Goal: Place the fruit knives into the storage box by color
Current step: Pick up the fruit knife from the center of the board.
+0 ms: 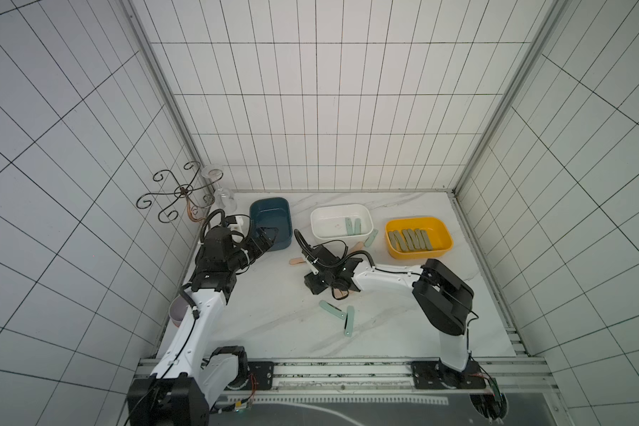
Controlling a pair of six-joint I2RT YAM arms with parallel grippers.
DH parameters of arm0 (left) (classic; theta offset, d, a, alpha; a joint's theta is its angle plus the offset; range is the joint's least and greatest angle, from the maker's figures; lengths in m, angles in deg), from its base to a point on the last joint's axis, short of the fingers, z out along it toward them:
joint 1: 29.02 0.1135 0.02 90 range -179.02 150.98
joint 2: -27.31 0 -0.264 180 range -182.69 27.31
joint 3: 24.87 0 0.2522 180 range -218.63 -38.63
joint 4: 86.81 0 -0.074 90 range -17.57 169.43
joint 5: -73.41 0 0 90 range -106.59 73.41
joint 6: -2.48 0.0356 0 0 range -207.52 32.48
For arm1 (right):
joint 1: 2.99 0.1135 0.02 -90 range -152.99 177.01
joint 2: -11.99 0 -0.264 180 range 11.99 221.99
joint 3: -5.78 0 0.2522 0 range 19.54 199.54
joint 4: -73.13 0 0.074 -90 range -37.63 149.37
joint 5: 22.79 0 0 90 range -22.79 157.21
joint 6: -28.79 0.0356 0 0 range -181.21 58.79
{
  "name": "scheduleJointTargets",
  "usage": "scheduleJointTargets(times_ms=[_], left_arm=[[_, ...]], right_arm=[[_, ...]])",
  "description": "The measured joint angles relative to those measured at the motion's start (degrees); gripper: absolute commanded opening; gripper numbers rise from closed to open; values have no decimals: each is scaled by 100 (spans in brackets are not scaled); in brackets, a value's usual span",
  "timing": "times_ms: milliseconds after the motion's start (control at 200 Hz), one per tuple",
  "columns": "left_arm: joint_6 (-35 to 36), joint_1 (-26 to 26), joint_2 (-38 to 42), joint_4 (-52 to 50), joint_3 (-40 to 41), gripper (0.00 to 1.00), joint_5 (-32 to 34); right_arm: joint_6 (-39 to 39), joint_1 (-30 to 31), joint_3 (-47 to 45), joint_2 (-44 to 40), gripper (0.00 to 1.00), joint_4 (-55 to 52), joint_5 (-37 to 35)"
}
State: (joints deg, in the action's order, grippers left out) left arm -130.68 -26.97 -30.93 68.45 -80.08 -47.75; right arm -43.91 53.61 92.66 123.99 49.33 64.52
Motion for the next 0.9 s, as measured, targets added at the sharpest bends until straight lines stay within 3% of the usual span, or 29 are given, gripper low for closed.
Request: scheduleJointTargets(times_ms=[500, 900], left_arm=[[-103, 0, 0, 92, 2, 97, -85], [-144, 0, 0, 144, 9, 97, -155]], right_arm=[[-57, 9, 2, 328, 52, 46, -267], [-94, 37, 2, 365, 36, 72, -409]])
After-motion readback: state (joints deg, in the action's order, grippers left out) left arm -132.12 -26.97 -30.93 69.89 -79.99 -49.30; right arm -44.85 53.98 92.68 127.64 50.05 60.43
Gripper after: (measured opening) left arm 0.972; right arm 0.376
